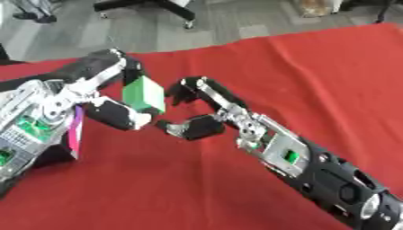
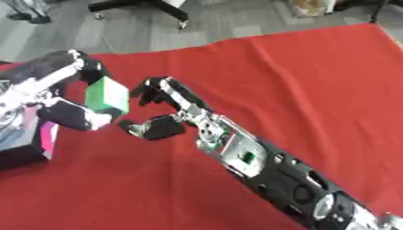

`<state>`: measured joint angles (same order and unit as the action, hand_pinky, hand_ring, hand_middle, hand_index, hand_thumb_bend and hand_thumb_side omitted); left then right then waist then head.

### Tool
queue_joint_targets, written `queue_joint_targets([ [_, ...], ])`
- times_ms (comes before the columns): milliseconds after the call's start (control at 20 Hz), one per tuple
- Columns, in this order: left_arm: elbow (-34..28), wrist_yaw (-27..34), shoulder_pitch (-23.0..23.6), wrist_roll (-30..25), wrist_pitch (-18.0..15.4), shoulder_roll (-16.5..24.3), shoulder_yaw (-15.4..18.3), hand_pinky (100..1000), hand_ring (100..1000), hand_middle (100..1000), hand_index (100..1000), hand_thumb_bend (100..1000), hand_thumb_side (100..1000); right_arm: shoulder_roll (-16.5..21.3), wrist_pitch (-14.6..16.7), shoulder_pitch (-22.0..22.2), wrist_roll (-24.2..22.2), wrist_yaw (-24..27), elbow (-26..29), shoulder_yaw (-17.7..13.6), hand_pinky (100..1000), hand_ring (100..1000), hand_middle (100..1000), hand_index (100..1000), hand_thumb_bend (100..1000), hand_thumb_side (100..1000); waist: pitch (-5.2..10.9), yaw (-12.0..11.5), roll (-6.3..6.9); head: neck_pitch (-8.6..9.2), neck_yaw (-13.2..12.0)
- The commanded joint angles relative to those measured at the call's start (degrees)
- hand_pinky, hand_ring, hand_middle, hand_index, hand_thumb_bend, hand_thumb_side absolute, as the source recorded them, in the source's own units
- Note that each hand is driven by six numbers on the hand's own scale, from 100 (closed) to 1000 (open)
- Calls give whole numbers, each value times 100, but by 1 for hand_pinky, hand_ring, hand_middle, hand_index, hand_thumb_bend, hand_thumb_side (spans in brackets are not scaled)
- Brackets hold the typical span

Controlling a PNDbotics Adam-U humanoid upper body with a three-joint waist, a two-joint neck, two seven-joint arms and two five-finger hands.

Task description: Pick up the objects with one hand, pass them to the other hand, and then place them into the box on the other side of the table.

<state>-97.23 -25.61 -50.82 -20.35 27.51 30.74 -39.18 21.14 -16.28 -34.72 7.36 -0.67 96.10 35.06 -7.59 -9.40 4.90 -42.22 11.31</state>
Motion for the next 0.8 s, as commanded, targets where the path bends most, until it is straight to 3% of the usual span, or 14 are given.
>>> queue_joint_targets([
  [50,-74,-36,-50,-13,11,216,124,748,595,402,415,100,200,94,-10,-64,-32,-15,131,-59,778,743,562,726,488,216,45,-3,49,26,16],
  [350,-120,-42,132,97,40,592,353,747,592,397,411,100,181,129,-17,-61,-95,-110,145,-78,783,751,576,739,502,226,54,-6,59,12,29],
  [800,102,-5,786,586,179,1331,1063,753,590,400,436,100,170,194,8,-68,-42,-89,197,-118,783,748,572,735,499,223,47,-7,36,17,-98],
])
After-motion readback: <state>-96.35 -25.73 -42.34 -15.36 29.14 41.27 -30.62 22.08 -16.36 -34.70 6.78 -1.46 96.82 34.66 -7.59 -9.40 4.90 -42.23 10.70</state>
